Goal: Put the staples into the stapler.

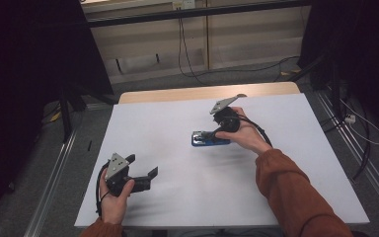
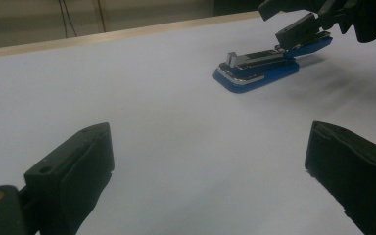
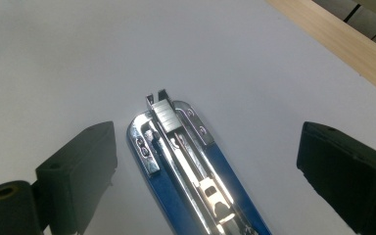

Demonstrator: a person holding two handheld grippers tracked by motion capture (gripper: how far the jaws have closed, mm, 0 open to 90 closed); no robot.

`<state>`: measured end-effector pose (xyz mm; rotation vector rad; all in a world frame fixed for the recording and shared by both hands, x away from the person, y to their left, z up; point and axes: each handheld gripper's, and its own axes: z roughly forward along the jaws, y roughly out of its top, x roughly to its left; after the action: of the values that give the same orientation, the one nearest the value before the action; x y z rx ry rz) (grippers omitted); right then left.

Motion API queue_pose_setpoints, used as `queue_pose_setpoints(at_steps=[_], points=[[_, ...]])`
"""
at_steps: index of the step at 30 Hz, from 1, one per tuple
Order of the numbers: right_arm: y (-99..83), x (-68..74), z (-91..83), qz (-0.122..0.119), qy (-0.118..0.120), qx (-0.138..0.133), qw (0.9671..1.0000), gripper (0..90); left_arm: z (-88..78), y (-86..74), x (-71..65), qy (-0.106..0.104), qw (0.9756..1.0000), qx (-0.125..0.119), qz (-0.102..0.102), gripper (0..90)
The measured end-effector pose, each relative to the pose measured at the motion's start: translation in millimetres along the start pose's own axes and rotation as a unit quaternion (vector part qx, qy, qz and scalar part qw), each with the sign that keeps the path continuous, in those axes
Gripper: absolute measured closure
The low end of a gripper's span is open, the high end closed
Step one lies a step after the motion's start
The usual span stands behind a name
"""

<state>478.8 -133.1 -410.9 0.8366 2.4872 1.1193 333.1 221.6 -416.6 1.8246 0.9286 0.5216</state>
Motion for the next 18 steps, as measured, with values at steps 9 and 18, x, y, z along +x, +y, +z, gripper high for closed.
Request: queue_pose_setpoints(at_steps=[9, 18], points=[[-15.5, 1.3, -11.6, 0.02, -0.039, -0.025, 0.9987, 6.7, -0.2, 0.0, 1.0, 0.007, 1.0, 0.0, 0.001, 4.4], [-30.2, -0.8, -30.1, 0.037, -0.058, -0.045, 0.9966, 5.8, -0.3, 0.0, 1.9, 0.012, 0.9999, -0.001, -0.003, 4.3]])
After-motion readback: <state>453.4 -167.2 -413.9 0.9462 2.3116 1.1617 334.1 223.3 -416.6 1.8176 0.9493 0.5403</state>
